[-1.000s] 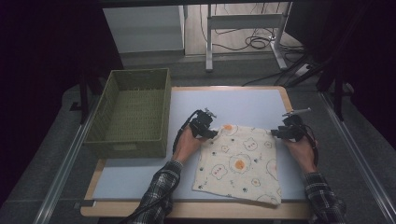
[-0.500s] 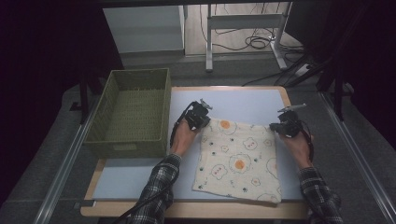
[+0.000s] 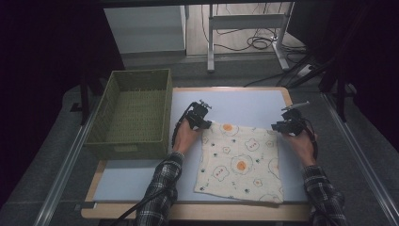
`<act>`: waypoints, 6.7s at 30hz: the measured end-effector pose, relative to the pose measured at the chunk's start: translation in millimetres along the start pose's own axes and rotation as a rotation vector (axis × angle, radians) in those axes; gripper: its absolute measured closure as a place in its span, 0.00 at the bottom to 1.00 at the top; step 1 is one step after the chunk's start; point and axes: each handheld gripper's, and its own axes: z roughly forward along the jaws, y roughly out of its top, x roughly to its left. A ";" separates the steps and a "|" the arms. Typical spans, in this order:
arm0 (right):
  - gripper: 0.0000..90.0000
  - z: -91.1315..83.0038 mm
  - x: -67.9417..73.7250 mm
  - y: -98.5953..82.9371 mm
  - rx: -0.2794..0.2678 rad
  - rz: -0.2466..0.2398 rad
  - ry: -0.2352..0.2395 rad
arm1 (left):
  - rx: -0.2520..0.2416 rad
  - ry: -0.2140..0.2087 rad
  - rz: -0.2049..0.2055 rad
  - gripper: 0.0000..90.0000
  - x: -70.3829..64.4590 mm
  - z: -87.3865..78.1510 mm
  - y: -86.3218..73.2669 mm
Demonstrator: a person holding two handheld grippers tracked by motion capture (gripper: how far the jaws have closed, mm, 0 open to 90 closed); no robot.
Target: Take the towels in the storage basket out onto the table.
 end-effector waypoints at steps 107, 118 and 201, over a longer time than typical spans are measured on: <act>0.77 -111.2 74.8 -117.4 -0.156 -0.114 0.172 | -0.215 -0.201 0.025 0.55 -61.4 -112.1 -113.4; 0.91 -50.8 62.5 -90.5 -0.061 -0.098 0.148 | -0.117 -0.130 -0.016 0.63 -44.1 -52.7 -88.3; 0.74 -52.9 207.5 -68.8 -0.051 -0.412 0.465 | -0.156 -0.023 -0.072 0.22 -46.1 -61.9 -114.4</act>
